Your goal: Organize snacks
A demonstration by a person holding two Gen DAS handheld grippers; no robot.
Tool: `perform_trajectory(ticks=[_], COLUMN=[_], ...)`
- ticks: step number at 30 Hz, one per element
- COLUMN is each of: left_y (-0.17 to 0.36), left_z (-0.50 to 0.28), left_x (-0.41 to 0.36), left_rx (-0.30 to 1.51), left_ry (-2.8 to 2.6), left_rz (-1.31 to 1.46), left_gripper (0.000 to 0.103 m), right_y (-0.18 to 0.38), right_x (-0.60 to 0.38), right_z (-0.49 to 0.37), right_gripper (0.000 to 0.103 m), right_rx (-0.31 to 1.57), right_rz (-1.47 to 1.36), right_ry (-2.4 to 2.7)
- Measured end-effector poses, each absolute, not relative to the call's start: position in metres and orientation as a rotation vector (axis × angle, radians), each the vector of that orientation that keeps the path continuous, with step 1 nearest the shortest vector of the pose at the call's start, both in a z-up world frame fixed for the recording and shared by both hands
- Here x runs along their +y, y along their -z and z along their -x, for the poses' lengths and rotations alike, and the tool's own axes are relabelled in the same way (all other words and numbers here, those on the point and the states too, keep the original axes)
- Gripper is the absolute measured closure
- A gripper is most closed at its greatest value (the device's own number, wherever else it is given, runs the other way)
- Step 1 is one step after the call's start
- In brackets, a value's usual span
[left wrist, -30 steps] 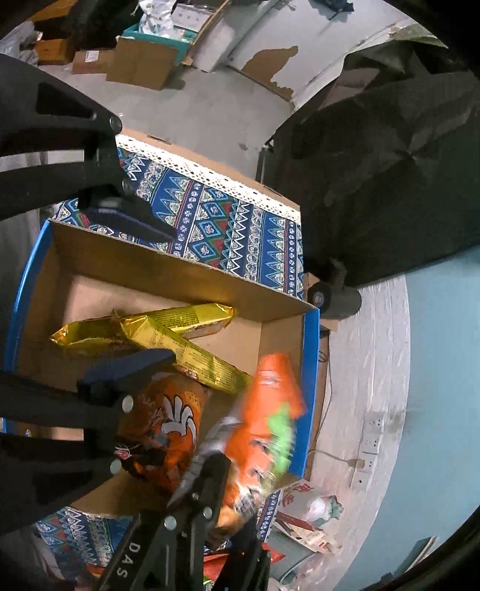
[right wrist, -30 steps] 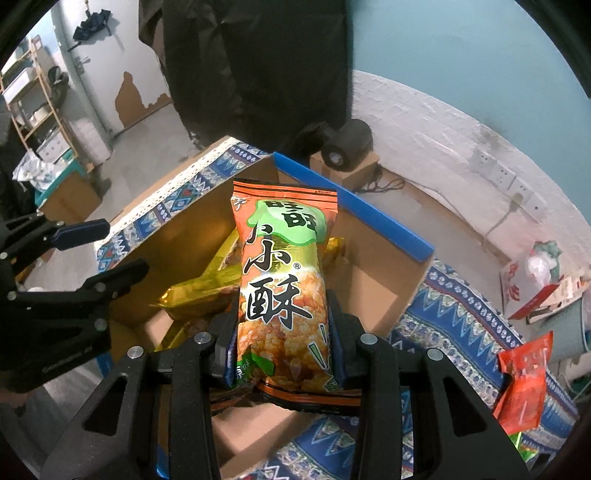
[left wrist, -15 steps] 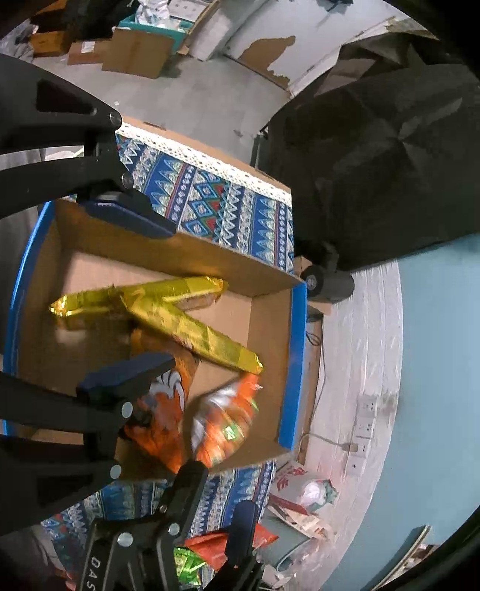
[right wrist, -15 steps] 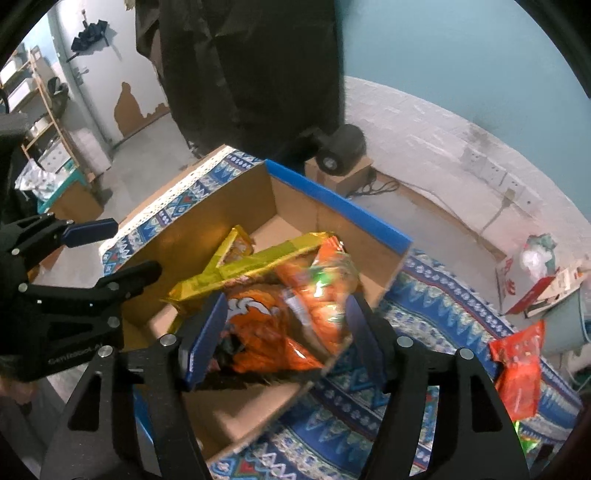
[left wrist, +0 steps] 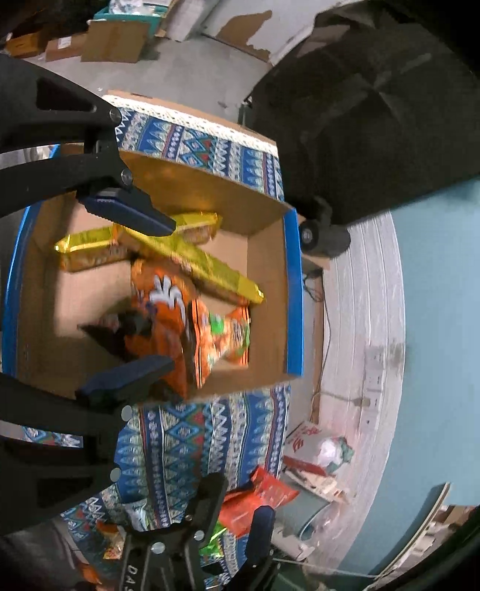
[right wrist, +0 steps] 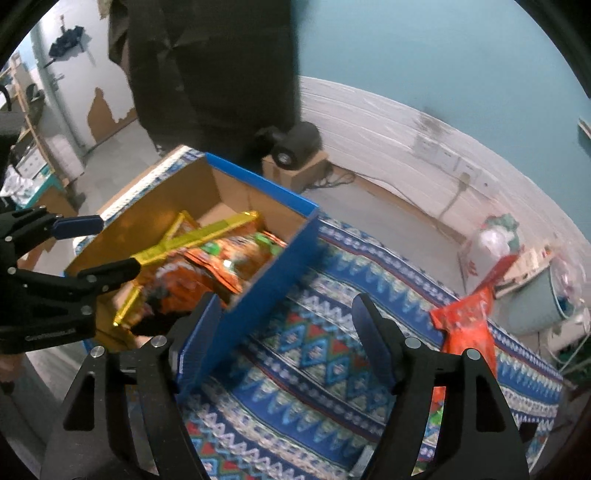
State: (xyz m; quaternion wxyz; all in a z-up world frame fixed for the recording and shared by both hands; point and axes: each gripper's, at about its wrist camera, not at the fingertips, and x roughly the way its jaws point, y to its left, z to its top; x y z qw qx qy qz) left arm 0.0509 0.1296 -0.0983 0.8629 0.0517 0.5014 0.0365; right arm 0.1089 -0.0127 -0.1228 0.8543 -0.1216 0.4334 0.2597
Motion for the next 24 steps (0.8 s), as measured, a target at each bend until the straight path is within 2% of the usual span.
perform_trajectory(ticks=[24], left_y=[0.104], left_z=[-0.076], left_x=[0.002], left_rx=[1.091], left_ry=[0.109], left_rz=[-0.208], left_gripper=[0.031], right_y=[0.128], right_x=[-0.152], right_z=[-0.099], right_gripper=[0.028], right_rx=[0.931], right_rz=[0.220], right_ry=[-0.341])
